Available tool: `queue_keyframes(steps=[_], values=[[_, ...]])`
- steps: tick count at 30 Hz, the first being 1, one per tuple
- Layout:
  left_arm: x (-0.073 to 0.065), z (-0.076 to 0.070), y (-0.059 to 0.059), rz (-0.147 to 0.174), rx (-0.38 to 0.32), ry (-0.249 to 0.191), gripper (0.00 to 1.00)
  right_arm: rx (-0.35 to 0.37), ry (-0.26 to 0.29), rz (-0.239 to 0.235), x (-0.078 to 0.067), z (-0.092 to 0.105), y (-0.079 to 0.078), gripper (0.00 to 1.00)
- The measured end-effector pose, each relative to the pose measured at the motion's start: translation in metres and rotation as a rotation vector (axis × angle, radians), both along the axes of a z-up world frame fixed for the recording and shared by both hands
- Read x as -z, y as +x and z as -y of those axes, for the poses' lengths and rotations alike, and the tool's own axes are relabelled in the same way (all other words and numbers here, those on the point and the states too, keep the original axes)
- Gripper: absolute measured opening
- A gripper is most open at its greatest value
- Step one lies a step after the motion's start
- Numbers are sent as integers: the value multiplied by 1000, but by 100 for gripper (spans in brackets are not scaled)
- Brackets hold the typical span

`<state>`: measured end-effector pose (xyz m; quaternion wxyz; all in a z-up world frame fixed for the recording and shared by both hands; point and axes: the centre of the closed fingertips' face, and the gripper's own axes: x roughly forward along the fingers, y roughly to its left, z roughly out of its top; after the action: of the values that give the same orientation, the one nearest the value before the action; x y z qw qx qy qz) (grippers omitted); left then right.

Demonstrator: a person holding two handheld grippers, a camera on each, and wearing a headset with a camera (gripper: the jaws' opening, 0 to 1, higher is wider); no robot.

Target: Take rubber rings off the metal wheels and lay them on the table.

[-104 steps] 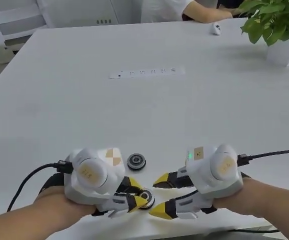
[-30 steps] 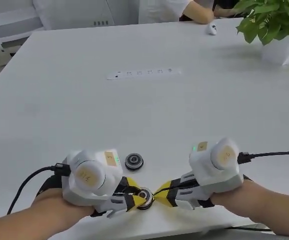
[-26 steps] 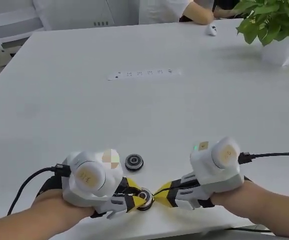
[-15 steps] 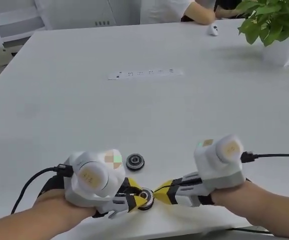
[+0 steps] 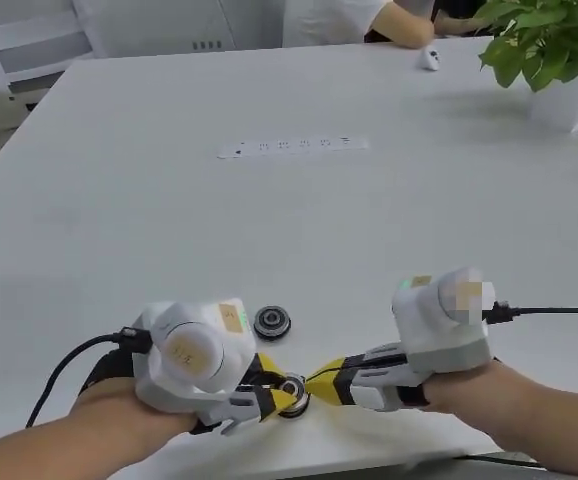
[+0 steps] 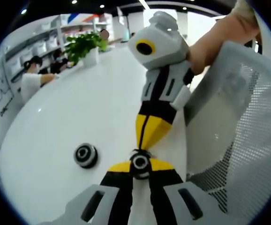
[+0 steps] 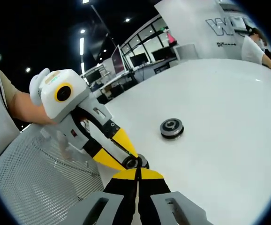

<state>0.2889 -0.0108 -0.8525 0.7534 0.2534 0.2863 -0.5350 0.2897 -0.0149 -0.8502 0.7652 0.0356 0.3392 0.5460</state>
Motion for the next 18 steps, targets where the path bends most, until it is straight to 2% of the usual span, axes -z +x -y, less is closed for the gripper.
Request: queue_keyframes(steps=[18], values=[[0, 0, 0, 10, 6, 10, 12, -33, 13, 9, -3, -5, -6, 0]])
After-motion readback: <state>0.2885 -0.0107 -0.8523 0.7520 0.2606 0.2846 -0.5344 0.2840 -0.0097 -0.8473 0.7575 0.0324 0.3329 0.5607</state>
